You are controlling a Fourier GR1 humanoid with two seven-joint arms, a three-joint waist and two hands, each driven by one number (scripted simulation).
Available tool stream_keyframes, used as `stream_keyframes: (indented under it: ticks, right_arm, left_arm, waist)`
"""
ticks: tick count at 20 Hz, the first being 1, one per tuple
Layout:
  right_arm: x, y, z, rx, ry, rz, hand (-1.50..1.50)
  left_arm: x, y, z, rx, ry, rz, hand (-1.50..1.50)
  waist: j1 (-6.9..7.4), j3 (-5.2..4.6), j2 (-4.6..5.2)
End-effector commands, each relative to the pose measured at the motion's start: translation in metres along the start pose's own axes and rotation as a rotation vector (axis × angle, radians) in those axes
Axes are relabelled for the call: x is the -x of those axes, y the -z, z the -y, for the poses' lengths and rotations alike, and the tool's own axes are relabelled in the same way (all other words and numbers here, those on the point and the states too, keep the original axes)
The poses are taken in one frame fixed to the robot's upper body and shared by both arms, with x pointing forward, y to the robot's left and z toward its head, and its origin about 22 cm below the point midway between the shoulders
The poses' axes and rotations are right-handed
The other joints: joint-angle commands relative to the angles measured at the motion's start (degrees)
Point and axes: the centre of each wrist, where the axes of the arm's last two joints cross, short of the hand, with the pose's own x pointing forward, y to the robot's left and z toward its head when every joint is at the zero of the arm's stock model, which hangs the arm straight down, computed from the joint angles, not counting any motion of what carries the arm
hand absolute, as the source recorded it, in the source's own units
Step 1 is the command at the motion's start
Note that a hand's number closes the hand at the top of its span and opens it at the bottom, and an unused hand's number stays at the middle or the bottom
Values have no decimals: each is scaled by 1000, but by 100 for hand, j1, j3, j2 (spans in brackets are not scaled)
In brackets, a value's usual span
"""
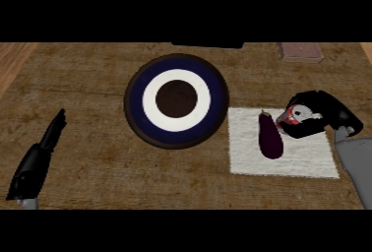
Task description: Pick the can from the placemat and place it in the plate
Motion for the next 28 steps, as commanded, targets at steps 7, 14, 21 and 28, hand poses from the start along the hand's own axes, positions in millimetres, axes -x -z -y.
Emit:
stream_keyframes:
  ticks: [7, 14, 21, 28]
  right_arm:
    - [-20, 24, 35, 23, -353, 395, 150]
    - [-19, 43, 58, 273, -289, 599, 150]
    - [-35, 50, 79, 391, -132, 933, 150]
    - [-93, 58, 91, 195, -49, 1145, 150]
  left_arm:
    - [-19, 24, 1, 27, -10, 66, 0]
    - [-8, 19, 16, 37, -10, 16, 0]
    - [-8, 17, -14, -3, -3, 1, 0]
    - [6, 8, 0, 14, -7, -34, 0]
  waist:
    - [300, 27, 150]
    - [92, 10, 68]
    - [-47, 4, -25]
    - [-209, -20, -84]
